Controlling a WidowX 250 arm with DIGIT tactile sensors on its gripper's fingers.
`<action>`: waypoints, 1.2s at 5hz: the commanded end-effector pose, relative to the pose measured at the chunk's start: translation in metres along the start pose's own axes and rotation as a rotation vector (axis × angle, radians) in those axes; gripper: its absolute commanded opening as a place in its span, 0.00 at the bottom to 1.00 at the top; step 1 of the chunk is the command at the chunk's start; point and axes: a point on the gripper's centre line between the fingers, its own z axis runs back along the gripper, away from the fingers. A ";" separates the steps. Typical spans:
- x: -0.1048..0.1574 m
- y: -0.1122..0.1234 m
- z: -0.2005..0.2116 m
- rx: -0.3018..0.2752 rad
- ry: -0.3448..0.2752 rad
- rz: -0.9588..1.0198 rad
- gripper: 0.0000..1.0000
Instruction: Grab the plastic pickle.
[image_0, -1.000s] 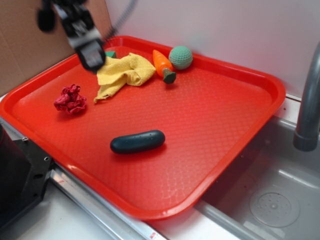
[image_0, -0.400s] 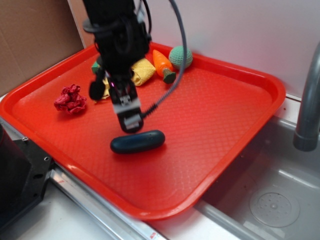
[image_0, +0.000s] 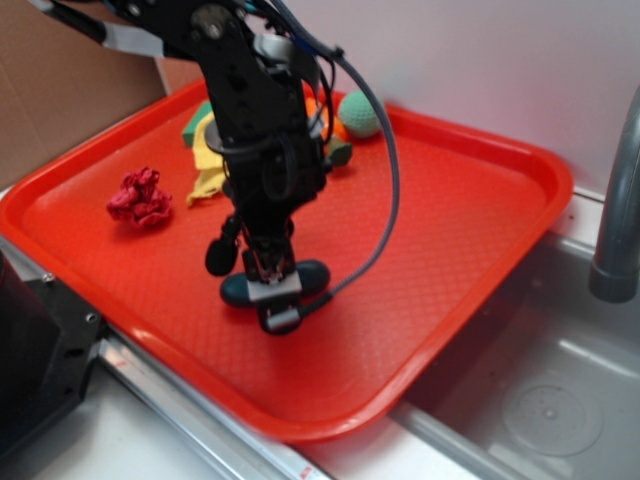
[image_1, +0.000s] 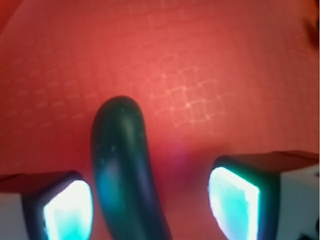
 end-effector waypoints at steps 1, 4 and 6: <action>0.004 -0.007 -0.011 0.024 0.015 -0.050 0.35; 0.000 0.042 0.055 -0.030 -0.049 0.235 0.00; -0.024 0.083 0.123 -0.049 -0.120 0.475 0.00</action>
